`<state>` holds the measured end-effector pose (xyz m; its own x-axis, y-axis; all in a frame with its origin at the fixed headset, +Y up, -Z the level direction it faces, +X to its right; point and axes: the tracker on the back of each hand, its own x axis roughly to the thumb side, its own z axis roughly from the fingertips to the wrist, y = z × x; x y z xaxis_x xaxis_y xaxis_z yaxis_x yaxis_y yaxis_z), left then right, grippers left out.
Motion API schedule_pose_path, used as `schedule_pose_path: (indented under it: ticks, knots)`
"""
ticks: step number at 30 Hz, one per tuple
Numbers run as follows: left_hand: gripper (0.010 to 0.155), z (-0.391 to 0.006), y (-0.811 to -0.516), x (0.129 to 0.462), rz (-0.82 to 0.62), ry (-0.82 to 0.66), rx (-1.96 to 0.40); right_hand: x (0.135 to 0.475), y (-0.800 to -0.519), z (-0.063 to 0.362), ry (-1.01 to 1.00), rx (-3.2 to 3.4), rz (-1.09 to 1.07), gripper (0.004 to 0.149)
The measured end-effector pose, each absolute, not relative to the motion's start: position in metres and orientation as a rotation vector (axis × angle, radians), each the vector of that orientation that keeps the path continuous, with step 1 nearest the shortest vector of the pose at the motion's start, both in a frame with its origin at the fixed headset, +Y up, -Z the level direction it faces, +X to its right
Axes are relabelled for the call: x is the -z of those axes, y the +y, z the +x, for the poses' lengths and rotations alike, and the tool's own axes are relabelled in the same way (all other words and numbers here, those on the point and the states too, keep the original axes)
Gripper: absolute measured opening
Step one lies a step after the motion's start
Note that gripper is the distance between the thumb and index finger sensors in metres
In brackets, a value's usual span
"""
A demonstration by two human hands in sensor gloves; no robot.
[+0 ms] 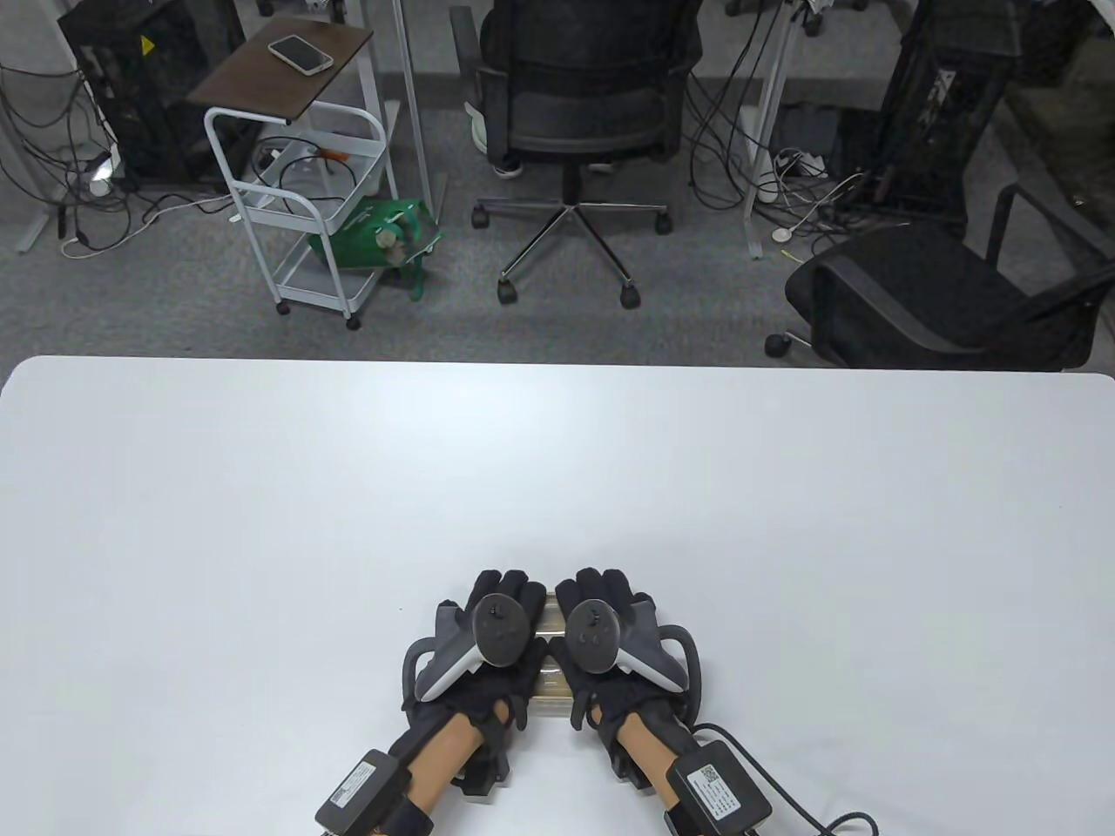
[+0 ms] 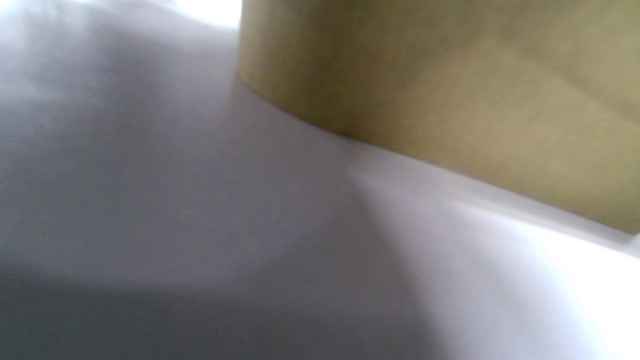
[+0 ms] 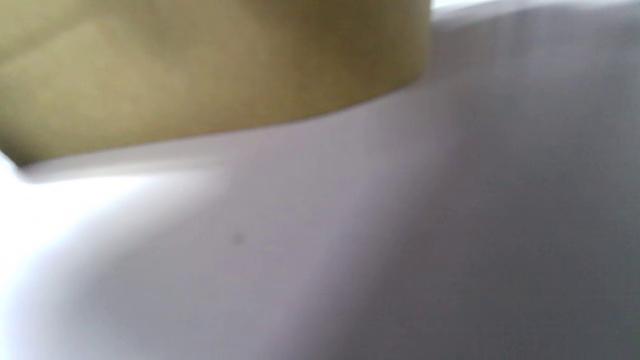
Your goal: Cover the takeout box
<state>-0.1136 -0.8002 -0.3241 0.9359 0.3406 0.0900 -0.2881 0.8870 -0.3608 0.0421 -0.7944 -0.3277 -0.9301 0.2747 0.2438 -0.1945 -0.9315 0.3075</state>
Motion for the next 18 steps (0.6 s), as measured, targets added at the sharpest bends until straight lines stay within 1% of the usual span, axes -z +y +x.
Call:
schedule_pose_path:
  ticks: [6,12,15,18]
  knots:
    - [0.069,-0.113,-0.800,0.324,-0.347,-0.154,-0.324,0.327,-0.794,0.042,0.406,-2.844,0.418,0.068]
    - [0.069,-0.115,-0.799,0.325,-0.341,-0.152,-0.357,0.327,-0.789,0.040,0.337,-2.894,0.413,0.068]
    - [0.070,-0.121,-0.791,0.326,-0.328,-0.154,-0.429,0.326,-0.780,0.043,0.328,-2.857,0.403,0.070]
    - [0.071,-0.133,-0.770,0.323,-0.294,-0.166,-0.519,0.323,-0.759,0.048,0.259,-2.813,0.432,0.070]
